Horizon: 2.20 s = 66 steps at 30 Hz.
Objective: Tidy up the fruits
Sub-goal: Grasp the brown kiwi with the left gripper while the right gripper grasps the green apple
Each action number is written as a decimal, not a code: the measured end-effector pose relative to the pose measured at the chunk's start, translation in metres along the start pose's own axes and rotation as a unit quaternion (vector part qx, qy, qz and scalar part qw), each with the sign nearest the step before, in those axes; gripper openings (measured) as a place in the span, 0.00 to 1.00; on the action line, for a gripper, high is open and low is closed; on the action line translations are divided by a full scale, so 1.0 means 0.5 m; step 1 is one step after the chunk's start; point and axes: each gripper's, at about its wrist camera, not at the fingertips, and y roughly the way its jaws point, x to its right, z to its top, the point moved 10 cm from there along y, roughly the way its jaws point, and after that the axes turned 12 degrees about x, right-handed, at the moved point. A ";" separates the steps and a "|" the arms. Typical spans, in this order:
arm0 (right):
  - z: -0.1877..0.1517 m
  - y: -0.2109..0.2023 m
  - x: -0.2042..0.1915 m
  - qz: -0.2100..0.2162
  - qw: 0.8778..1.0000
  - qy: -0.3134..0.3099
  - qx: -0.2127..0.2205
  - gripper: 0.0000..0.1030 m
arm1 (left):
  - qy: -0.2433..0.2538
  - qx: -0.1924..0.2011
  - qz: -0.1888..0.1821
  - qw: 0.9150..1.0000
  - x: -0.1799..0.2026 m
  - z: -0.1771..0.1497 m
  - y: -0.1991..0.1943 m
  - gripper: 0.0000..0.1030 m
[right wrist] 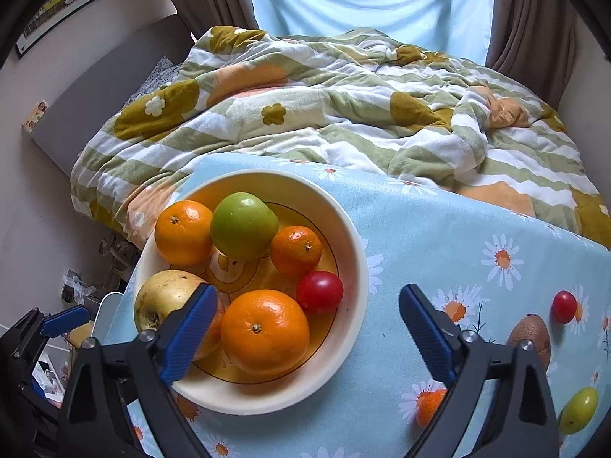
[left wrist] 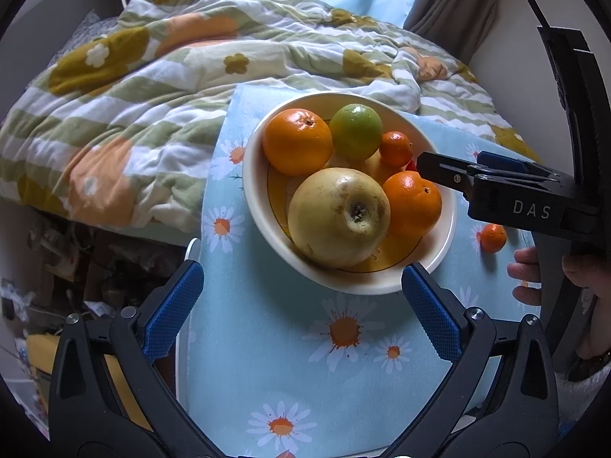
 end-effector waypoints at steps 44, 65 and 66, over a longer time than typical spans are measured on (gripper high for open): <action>-0.125 -0.369 0.455 -0.093 0.989 0.102 0.044 0.99 | 0.109 0.059 -0.063 0.990 0.467 0.102 -0.018 1.00; -0.264 -0.290 0.560 -0.090 0.992 0.085 0.013 0.99 | 0.142 -0.055 -0.058 0.987 0.628 -0.001 0.224 0.99; -0.265 -0.285 0.560 -0.088 0.993 0.082 0.012 0.99 | 0.143 -0.058 -0.055 0.986 0.628 -0.004 0.232 0.99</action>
